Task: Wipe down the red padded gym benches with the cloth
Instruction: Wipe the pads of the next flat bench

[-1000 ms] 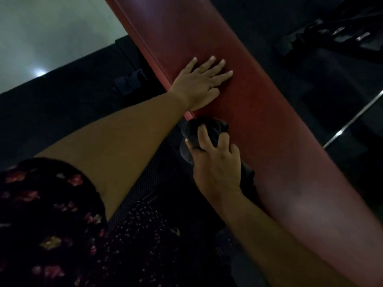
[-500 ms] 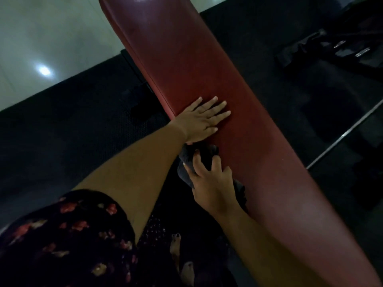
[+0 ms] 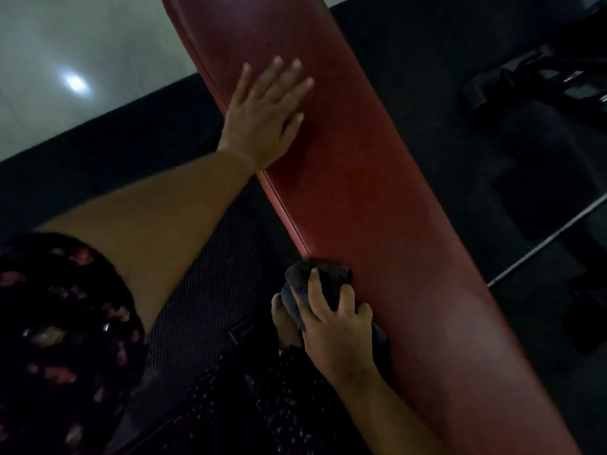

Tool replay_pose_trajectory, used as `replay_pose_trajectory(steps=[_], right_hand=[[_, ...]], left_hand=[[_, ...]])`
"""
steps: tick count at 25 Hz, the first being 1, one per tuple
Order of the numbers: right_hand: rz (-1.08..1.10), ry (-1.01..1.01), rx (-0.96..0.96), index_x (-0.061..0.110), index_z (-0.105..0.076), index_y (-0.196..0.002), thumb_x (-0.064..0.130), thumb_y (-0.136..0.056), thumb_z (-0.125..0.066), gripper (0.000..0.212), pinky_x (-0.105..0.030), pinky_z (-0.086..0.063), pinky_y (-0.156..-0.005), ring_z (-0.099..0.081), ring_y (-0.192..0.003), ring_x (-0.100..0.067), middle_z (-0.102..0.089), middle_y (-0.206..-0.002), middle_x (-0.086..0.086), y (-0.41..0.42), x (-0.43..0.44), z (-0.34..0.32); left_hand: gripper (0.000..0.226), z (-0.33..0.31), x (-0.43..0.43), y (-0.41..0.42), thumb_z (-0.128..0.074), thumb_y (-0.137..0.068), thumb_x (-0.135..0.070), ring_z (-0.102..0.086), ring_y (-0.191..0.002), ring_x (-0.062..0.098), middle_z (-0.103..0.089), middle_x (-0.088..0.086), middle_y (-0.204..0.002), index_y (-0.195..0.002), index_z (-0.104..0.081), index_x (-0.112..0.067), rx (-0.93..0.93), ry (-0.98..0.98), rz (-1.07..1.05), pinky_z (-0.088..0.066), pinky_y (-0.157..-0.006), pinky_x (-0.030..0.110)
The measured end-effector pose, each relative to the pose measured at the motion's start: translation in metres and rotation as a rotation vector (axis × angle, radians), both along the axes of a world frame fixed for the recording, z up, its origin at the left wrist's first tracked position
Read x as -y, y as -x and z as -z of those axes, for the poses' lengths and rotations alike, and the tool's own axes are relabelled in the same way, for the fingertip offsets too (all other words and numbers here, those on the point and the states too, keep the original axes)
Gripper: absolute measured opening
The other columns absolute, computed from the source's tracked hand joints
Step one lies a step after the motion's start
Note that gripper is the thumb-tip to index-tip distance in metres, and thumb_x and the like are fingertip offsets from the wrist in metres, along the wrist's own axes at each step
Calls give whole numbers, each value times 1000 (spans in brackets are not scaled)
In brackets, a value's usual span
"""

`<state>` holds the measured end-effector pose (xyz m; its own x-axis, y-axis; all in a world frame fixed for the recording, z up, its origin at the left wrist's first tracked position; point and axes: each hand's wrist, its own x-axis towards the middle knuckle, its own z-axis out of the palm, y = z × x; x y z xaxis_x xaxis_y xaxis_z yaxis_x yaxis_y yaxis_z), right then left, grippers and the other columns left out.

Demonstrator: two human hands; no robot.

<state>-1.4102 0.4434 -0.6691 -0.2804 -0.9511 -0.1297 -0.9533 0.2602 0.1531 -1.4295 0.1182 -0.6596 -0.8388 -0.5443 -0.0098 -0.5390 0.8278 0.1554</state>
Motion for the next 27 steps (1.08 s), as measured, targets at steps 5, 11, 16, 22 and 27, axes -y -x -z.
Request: replay_pose_trajectory(steps=[5,11,16,22,27], right_hand=[[99,-17,126,29,-70,-117,37,-58,-86,61,-44,-52,-60,-42,-101,-37,-39,-140,0,-2,29,-25],[28,-39,140,26,-71,-117,37,-59,-85,61,-39,-49,-60,-38,-103,-35,-49,-141,-1,15,143,-30],[0,-112,174,20,-72,-114,33,-53,-88,65,-41,-50,-57,-42,-101,-37,-43,-138,-2,14,90,-35],[51,-64,229,26,-72,-113,39,-58,-86,58,-39,-50,-60,-41,-100,-33,-48,-137,0,23,180,-40],[57,-62,190,26,-70,-118,35,-62,-82,58,-40,-51,-62,-38,-105,-35,-46,-142,-2,24,226,-34]], left_hand=[[60,25,36,7,-15,-101,-53,-1,-152,21,-9,0,-165,-157,-13,-31,23,-25,-137,3,-122,50],[62,25,37,6,-13,-99,-55,-4,-152,21,-12,-1,-165,-157,-16,-32,-5,-47,-135,1,-122,49],[49,3,67,10,-29,-99,-46,-45,-129,29,-55,3,-137,-130,-59,-24,-82,8,-96,-24,-112,45],[57,-6,147,40,-20,-101,-51,-17,-149,27,-31,5,-158,-149,-38,-24,-14,169,-53,-3,-122,48],[65,13,185,54,-16,-99,-60,-2,-152,22,-5,3,-166,-157,-9,-32,116,50,3,3,-122,49]])
